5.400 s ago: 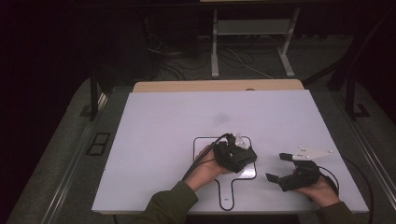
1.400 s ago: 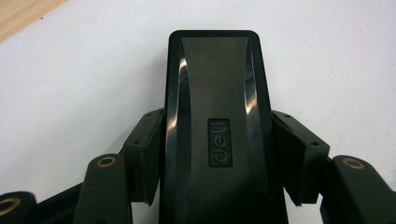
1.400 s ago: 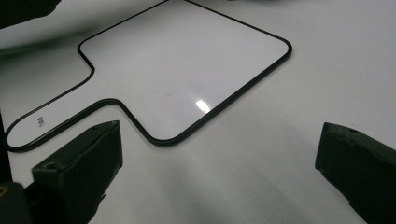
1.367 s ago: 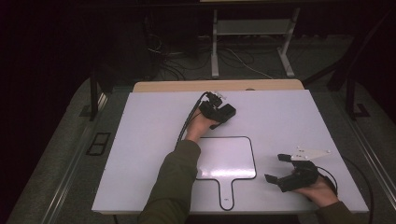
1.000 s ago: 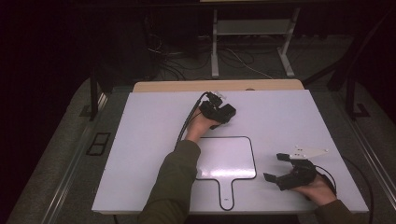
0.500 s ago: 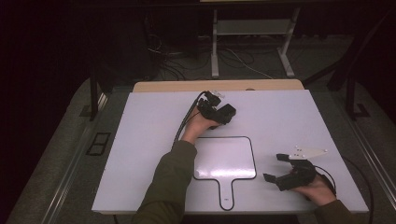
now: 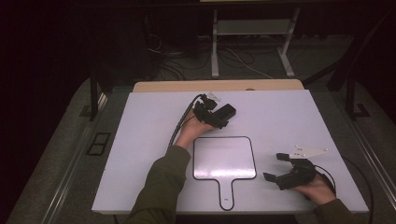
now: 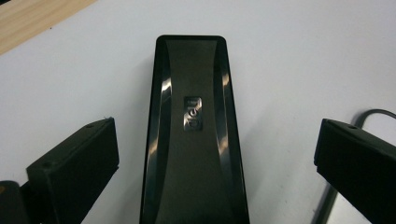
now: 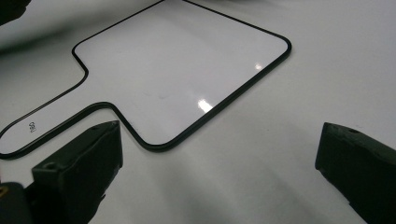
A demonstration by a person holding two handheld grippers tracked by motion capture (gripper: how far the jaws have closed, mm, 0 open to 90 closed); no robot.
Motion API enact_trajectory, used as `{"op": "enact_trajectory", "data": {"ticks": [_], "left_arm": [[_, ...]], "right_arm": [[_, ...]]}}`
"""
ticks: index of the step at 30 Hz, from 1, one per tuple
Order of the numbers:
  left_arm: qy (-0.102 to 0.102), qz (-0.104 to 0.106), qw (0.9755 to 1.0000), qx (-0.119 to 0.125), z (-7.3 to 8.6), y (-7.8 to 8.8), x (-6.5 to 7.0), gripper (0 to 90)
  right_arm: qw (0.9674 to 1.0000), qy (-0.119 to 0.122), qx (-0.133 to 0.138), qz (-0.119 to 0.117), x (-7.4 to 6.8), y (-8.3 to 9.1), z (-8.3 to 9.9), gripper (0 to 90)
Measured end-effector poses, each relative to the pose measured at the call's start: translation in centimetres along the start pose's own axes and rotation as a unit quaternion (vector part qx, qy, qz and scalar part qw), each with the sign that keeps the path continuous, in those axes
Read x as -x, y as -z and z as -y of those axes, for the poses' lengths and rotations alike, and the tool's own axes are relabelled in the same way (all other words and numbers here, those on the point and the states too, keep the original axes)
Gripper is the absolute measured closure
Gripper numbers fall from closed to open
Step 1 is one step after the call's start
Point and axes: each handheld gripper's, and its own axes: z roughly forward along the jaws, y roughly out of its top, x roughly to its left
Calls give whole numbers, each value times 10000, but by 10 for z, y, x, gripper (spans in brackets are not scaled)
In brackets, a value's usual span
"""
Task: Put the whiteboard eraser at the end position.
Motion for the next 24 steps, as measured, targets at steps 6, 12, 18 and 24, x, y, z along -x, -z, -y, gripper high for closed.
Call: {"op": "enact_trajectory", "data": {"ticks": [6, 12, 18, 24], "left_arm": [[0, 21, 10000, 74, 3, 11, 6, 0], [10, 83, 9999, 146, 9, 24, 14, 0], [-106, 162, 9994, 278, 17, 35, 26, 0], [-124, 164, 9993, 308, 25, 45, 36, 0]], "right_arm": [[10000, -18, 28, -4, 1, 0, 0, 0], [10000, -54, 48, 1, 2, 1, -1, 0], [10000, -47, 43, 31, 1, 2, -1, 0], [10000, -27, 52, 58, 0, 2, 0, 0]]}}
